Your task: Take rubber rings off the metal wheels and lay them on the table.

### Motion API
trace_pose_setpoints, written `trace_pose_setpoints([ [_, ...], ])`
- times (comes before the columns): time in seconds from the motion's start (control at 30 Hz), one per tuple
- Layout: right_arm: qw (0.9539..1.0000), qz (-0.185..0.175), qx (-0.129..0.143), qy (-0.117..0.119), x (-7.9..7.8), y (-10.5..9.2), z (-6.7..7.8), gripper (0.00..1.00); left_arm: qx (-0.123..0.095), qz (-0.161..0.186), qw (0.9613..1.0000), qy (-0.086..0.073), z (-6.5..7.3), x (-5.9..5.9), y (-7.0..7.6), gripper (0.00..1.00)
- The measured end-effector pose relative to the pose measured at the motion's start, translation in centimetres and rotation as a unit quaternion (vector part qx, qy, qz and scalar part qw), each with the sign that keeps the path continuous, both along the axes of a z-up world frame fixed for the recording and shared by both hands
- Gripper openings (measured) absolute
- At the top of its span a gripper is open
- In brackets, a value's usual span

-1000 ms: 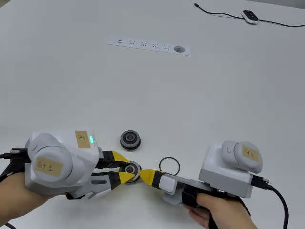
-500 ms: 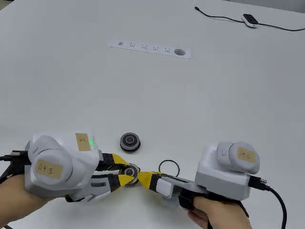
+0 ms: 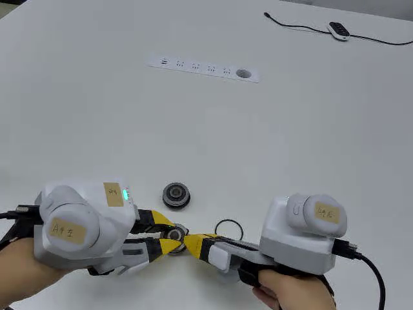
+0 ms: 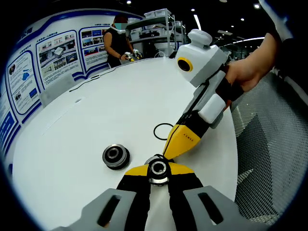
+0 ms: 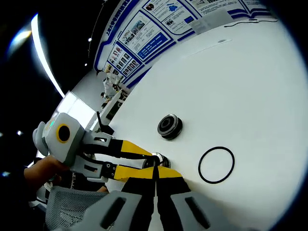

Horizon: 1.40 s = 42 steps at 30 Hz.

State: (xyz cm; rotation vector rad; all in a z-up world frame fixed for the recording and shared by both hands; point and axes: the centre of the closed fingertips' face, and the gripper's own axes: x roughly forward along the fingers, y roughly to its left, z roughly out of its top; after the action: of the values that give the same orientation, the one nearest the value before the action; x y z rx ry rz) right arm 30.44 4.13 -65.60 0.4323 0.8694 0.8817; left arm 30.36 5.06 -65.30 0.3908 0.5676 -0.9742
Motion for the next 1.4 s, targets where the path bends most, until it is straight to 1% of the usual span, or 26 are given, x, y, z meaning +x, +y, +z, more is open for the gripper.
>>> trace_pose_setpoints([
  [0.03, 1.0, 0.001, -0.001, -0.002, 0.0, 0.1, 0.0, 0.01, 0.0, 0.0, 1.0, 0.0, 0.0, 0.0, 0.0, 0.13],
  [0.13, 0.9998, 0.01, -0.006, -0.018, 0.0, 0.2, 0.2, 0.01, -0.001, 0.0, 1.0, 0.0, 0.0, 0.0, 0.0, 0.13],
  [0.27, 0.9996, 0.012, -0.01, -0.023, 0.0, 0.2, 0.1, 0.01, 0.0, 0.0, 1.0, 0.0, 0.0, 0.0, 0.0, 0.13],
  [0.5, 0.9993, 0.02, -0.004, -0.031, 0.0, 0.7, 0.5, 0.01, -0.001, 0.0, 1.0, 0.0, 0.0, 0.1, 0.0, 0.13],
  [0.57, 0.9993, 0.021, -0.007, -0.029, 0.0, 0.8, 0.4, 0.01, -0.001, 0.0, 1.0, -0.001, -0.1, 0.1, 0.0, 0.13],
  [0.63, 0.9992, 0.024, -0.006, -0.031, 0.0, 0.8, 0.5, 0.01, -0.002, 0.0, 1.0, 0.0, -0.1, 0.1, 0.0, 0.13],
  [0.67, 0.9991, 0.026, -0.004, -0.033, -0.1, 0.8, 0.6, 0.01, -0.003, 0.0, 1.0, -0.001, -0.1, 0.1, 0.0, 0.13],
  [0.7, 0.9993, 0.022, 0.012, -0.03, -0.1, 1.1, 1.1, 0.01, -0.003, 0.001, 1.0, -0.001, -0.1, 0.1, 0.0, 0.13],
  [0.73, 0.9991, 0.022, 0.015, -0.033, -0.1, 1.2, 1.4, 0.01, -0.004, 0.0, 1.0, -0.001, 0.0, 0.1, 0.0, 0.13],
  [0.77, 0.9989, 0.026, 0.014, -0.038, -0.1, 1.3, 1.6, 0.01, -0.004, 0.001, 1.0, -0.001, 0.0, 0.1, 0.0, 0.13],
  [0.83, 0.9986, 0.031, 0.005, -0.042, -0.1, 1.4, 1.5, 0.01, -0.004, 0.001, 1.0, -0.002, 0.0, 0.1, 0.0, 0.13],
  [1.17, 0.9997, 0.01, 0.013, -0.02, 0.1, 0.8, 1.5, 0.01, 0.0, 0.001, 1.0, -0.004, 0.0, 0.2, -0.1, 0.13],
  [1.23, 0.9997, 0.007, 0.014, -0.018, 0.1, 0.8, 1.5, 0.01, -0.001, 0.001, 1.0, -0.006, 0.1, 0.1, -0.1, 0.14],
  [1.3, 0.9997, 0.005, 0.016, -0.017, 0.1, 0.7, 1.5, 0.01, -0.004, 0.008, 1.0, -0.004, 0.1, 0.2, 0.0, 0.14],
  [1.4, 0.9997, 0.002, 0.019, -0.014, 0.1, 0.6, 1.5, 0.01, -0.003, 0.012, 0.9999, -0.004, 0.1, 0.1, 0.0, 0.14],
])
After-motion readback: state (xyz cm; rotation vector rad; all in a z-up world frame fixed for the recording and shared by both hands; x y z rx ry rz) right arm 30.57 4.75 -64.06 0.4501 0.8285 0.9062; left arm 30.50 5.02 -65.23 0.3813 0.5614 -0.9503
